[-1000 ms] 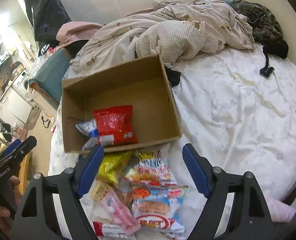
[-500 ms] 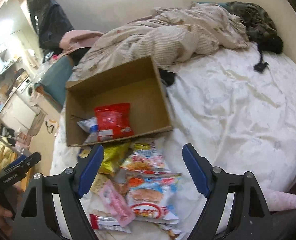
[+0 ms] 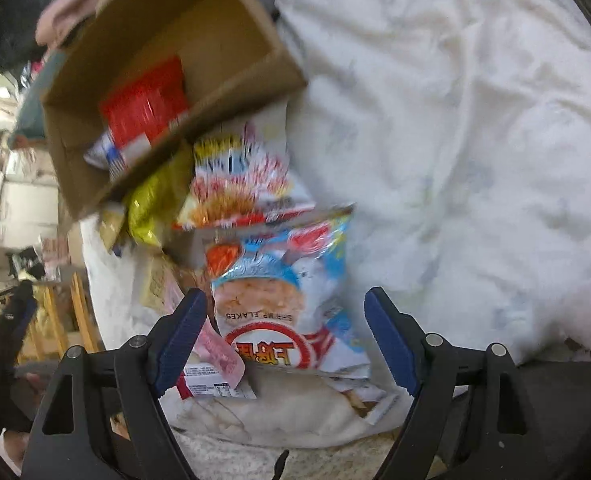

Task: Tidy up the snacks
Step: 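Grasp the shrimp-flake bag with the right gripper and lift it, then hold the shrimp-flake bag with the right gripper while the left gripper grasps the pink packet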

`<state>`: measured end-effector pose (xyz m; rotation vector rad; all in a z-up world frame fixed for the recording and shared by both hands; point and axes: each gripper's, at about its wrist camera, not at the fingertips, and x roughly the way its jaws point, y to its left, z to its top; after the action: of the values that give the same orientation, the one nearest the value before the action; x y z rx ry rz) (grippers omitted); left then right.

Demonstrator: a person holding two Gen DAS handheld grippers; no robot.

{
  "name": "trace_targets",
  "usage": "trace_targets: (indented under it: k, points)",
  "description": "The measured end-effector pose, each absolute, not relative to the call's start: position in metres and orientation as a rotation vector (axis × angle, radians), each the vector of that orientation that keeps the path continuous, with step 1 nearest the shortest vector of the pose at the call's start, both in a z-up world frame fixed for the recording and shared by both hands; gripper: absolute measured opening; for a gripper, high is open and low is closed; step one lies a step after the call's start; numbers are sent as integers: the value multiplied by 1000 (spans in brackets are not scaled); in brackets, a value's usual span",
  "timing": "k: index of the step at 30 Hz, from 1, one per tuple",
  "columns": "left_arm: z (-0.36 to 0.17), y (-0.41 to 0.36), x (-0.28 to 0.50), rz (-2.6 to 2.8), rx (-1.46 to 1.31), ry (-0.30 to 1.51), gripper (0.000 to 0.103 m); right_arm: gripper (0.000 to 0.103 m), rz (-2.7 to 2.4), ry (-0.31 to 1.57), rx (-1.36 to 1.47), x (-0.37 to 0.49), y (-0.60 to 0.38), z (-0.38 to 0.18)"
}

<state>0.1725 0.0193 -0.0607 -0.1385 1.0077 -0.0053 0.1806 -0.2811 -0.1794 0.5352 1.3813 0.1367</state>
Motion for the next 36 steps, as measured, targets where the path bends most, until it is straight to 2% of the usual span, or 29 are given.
trace_targets:
  k: [6, 10, 13, 19, 26, 36]
  points:
    - [-61, 22, 174, 6, -141, 1012, 101, 83, 144, 1487, 442, 196, -250, -208]
    - [-62, 28, 174, 15, -160, 1019, 101, 59, 145, 1467, 390, 194, -246, -205]
    - [-63, 30, 174, 11, -183, 1033, 101, 51, 159, 1435, 376, 188, -245, -194]
    - [-61, 31, 173, 10, -191, 1033, 101, 50, 223, 1341, 469, 171, -267, -148]
    - [-72, 27, 175, 9, -201, 1084, 101, 50, 307, 1063, 559, 162, -294, -78]
    - [-119, -9, 161, -2, -177, 1252, 101, 50, 294, 1028, 560, 168, -287, -92]
